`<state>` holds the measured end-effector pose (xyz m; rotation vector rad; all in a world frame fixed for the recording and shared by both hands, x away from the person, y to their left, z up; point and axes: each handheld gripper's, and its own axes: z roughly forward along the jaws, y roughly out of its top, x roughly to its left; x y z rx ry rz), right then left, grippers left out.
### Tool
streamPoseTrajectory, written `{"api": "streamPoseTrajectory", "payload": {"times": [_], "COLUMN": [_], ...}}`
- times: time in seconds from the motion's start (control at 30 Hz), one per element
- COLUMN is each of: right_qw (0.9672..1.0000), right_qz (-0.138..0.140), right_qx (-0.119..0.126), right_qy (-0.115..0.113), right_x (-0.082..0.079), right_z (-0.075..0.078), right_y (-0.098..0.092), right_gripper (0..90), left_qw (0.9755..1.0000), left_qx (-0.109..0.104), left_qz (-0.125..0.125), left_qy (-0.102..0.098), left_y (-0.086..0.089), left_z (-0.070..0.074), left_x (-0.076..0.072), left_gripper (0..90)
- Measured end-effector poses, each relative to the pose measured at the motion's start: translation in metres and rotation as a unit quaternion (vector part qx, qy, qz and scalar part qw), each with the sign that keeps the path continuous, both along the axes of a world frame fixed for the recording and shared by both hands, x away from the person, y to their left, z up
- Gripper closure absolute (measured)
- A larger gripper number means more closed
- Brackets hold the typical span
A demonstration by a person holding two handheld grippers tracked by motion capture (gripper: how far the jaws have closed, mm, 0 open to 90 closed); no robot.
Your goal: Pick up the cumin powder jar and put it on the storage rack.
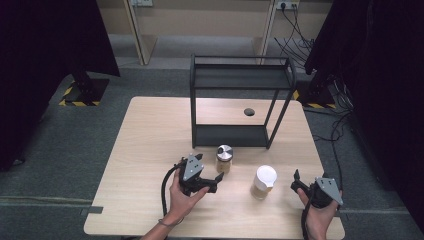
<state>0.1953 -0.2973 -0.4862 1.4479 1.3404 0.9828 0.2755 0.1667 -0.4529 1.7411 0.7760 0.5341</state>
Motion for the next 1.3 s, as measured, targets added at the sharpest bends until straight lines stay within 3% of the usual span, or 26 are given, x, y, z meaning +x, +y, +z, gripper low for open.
{"api": "streamPoseTrajectory", "payload": {"times": [0.37, 0.83, 1.3], "right_qw": [1.0000, 1.0000, 1.0000], "right_qz": [0.001, 0.002, 0.003], "right_qx": [-0.001, 0.000, -0.001], "right_qy": [0.001, 0.000, -0.001], "right_x": [0.000, 0.000, 0.000], "right_z": [0.000, 0.000, 0.000], "right_y": [0.000, 0.000, 0.000], "right_gripper": [5.2, 5.2, 5.3], "left_qw": [0.9998, 0.9988, 0.9974], "left_qx": [0.010, 0.030, 0.046], "left_qz": [0.009, 0.019, 0.027], "left_qy": [0.015, 0.033, 0.049], "left_y": [-0.019, -0.041, -0.053], "left_z": [-0.001, -0.003, -0.002], "left_x": [0.019, 0.036, 0.046], "left_gripper": [2.1, 14.4, 30.2]}}
